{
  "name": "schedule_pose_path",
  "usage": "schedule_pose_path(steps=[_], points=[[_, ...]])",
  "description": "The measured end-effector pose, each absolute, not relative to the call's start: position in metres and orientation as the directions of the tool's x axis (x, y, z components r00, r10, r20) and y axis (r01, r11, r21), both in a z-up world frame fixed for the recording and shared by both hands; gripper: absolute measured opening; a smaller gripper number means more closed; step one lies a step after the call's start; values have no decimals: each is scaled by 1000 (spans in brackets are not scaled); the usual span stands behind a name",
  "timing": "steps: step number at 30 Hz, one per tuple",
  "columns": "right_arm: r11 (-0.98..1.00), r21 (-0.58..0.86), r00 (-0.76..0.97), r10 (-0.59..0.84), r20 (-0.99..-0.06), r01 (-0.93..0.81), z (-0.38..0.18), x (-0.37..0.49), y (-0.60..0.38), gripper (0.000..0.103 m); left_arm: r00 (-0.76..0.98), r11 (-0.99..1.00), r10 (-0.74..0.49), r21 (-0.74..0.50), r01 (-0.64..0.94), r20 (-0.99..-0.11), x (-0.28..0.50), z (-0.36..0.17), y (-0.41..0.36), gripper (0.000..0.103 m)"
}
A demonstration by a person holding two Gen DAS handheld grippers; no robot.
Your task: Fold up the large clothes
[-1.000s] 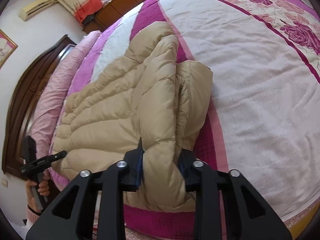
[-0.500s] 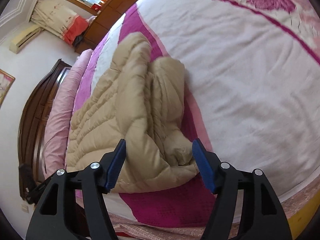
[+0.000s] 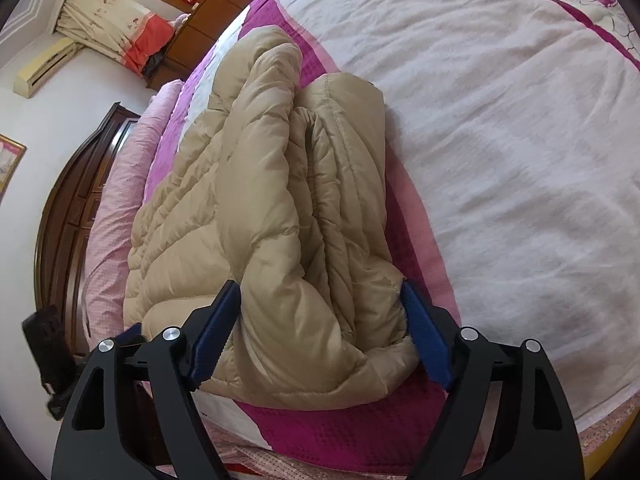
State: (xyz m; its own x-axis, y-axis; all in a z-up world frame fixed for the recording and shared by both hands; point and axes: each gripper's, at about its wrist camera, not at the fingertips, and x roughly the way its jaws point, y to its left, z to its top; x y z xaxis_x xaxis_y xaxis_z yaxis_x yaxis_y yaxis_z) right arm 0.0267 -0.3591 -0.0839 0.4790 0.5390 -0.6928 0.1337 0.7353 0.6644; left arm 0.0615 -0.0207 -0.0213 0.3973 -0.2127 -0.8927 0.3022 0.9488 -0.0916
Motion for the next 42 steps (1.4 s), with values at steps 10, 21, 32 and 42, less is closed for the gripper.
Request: schedule_pose_path(steps=[10, 21, 32, 42], points=[[739, 674, 525, 577, -626, -8, -36, 15, -349, 33, 359, 949, -152, -34, 314, -921, 62, -48, -30, 65], [756, 565, 511, 647, -567, -330, 52, 21, -267, 24, 367, 947, -141, -17, 321, -920, 57, -56, -30, 61], [747, 454, 446, 658, -607, -485, 83, 35, -210, 24, 591, 997, -22, 28, 76, -807, 29, 15, 87, 57], [666, 484, 322, 721, -614, -567, 94, 50, -132, 22, 508, 993, -106, -68, 93, -855, 67, -4, 129, 8]])
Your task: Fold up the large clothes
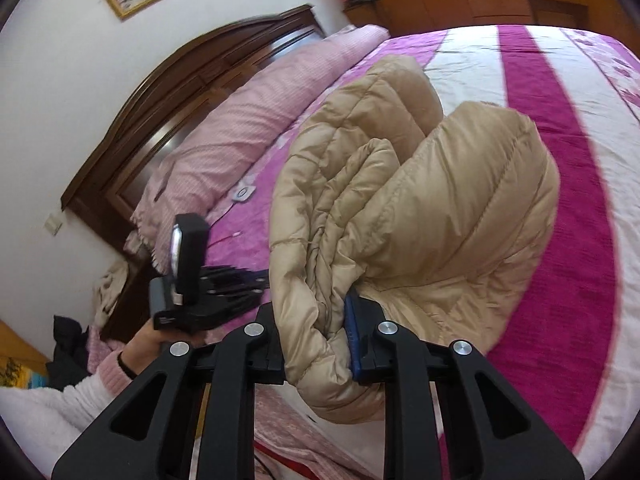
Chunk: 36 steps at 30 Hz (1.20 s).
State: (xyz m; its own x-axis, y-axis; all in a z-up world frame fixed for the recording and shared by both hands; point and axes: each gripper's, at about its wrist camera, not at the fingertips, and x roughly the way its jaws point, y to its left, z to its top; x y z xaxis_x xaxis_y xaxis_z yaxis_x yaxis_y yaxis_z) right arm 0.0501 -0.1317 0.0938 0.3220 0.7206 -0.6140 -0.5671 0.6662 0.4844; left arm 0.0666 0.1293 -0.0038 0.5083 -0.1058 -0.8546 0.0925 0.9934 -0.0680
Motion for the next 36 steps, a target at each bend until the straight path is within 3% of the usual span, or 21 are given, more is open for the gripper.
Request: schedule_pose_path(steps=[9, 24, 27, 31, 36], points=[[637, 448, 219, 696, -683, -627, 65, 55, -47, 22, 492, 992, -115, -76, 99, -863, 75, -11, 135, 8], [653, 453, 121, 639, -759, -607, -9, 62, 17, 24, 500, 997, -49, -76, -34, -865, 51, -7, 198, 8], [661, 431, 149, 634, -759, -614, 1, 57, 14, 32, 520, 996, -58, -85, -29, -852, 46, 5, 199, 8], [658, 425, 187, 651, -736, -622, 19, 45, 10, 57, 552, 995, -80, -95, 2, -830, 43, 27, 194, 9], [664, 403, 261, 670, -695, -630, 49, 30, -9, 59, 579, 990, -138, -133, 50, -804, 47, 51, 178, 10]])
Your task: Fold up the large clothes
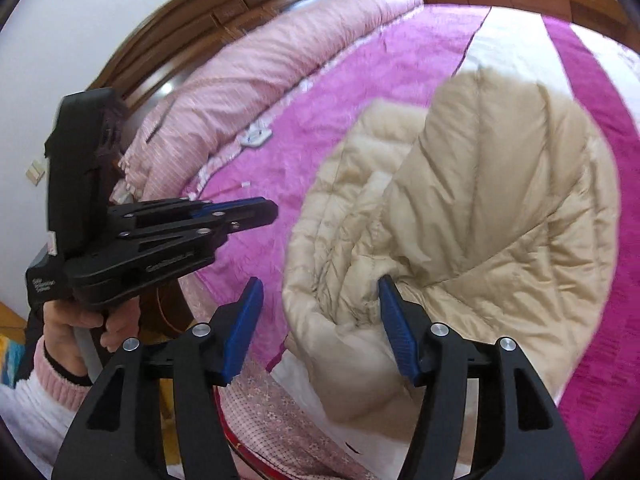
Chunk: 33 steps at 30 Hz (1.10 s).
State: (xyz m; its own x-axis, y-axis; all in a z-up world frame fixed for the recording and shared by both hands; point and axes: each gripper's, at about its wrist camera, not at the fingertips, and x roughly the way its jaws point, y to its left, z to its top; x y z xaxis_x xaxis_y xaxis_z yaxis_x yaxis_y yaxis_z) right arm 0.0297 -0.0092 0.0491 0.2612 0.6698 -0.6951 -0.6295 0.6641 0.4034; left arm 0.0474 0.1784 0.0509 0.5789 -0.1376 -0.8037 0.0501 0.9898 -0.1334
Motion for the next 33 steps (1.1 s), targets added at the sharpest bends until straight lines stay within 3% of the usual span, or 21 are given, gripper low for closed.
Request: schedule_pose_path(steps=[5, 7, 10, 12, 18, 20, 21, 22, 25, 33], points=[[698, 397, 347, 669, -657, -595, 70, 26, -55, 61, 597, 976, -218, -176, 128, -772, 55, 70, 150, 34], [731, 385, 386, 645, -659, -564, 70, 30, -76, 61, 599, 972, -236, -179, 154, -766, 60, 73, 137, 52], [795, 374, 438, 584, -683, -477, 59, 45, -106, 61, 585, 964, -264, -192, 183, -767, 72, 71, 119, 68], [832, 378, 456, 543, -705, -407, 42, 57, -127, 62, 559, 952, -302, -217, 214, -772, 83, 68, 104, 72], [865, 431, 445, 502, -741, -257, -12, 83, -162, 62, 518, 962, -266, -187, 200, -813, 111, 51, 76, 73], [839, 488, 426, 543, -724, -241, -26, 89, -162, 62, 504, 960, -272, -197, 198, -820, 116, 45, 73, 73], [822, 514, 418, 569, -709, -246, -30, 91, -161, 62, 494, 952, -300, -227, 204, -816, 118, 41, 72, 60], [812, 526, 417, 582, -698, -252, -32, 91, -160, 62, 488, 947, -318, -247, 206, -813, 119, 38, 73, 33], [779, 559, 423, 625, -657, -283, -30, 88, -156, 62, 466, 918, -397, -334, 215, -791, 116, 36, 80, 12], [784, 430, 452, 613, -647, -447, -1, 73, -96, 62, 565, 932, -355, -332, 149, -745, 76, 60, 130, 10]])
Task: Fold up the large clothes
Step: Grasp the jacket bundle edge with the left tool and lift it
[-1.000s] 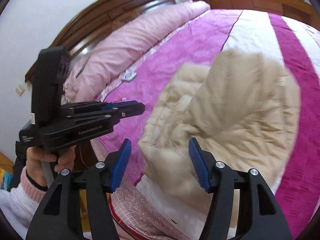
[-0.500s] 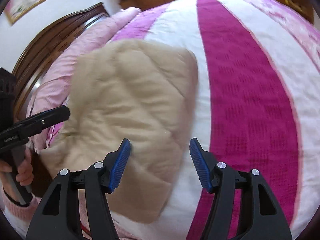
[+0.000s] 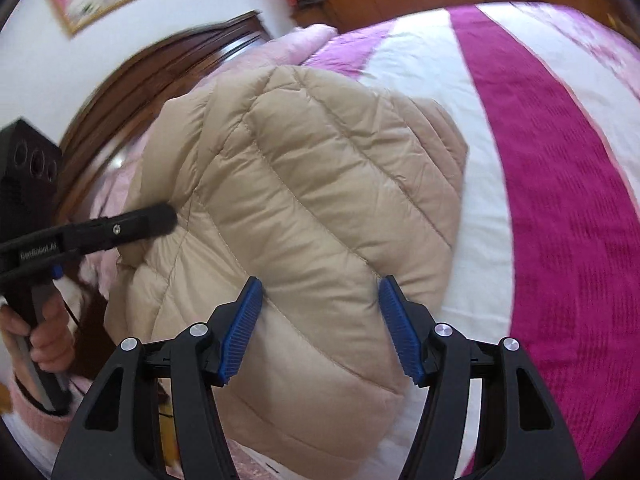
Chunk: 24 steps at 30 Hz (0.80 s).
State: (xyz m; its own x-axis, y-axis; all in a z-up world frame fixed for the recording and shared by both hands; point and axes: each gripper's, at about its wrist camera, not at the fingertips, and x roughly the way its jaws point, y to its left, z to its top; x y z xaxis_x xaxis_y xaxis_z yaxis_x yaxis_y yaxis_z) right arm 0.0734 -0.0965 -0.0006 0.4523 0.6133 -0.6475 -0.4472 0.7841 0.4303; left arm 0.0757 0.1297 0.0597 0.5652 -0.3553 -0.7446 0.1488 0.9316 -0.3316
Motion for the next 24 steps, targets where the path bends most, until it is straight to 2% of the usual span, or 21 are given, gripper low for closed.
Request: schedule_pose_path(steps=[9, 13, 20, 23, 24], points=[[762, 280, 426, 582, -692, -584, -4, 61, -24, 62, 565, 905, -300, -417, -87, -769, 51, 3, 204, 11], [743, 265, 402, 585, -705, -615, -10, 59, -7, 62, 552, 916, -250, -379, -132, -796, 47, -18, 214, 12], [734, 229, 401, 572, -716, -639, -16, 53, 2, 61, 538, 908, -247, -386, -162, -806, 45, -45, 225, 18], [740, 252, 405, 581, -706, -623, -6, 47, -13, 61, 543, 928, -191, -331, -173, -818, 45, -41, 222, 35], [743, 249, 413, 580, -702, -621, -3, 44, -19, 61, 546, 937, -153, -297, -186, -824, 45, -39, 222, 46]])
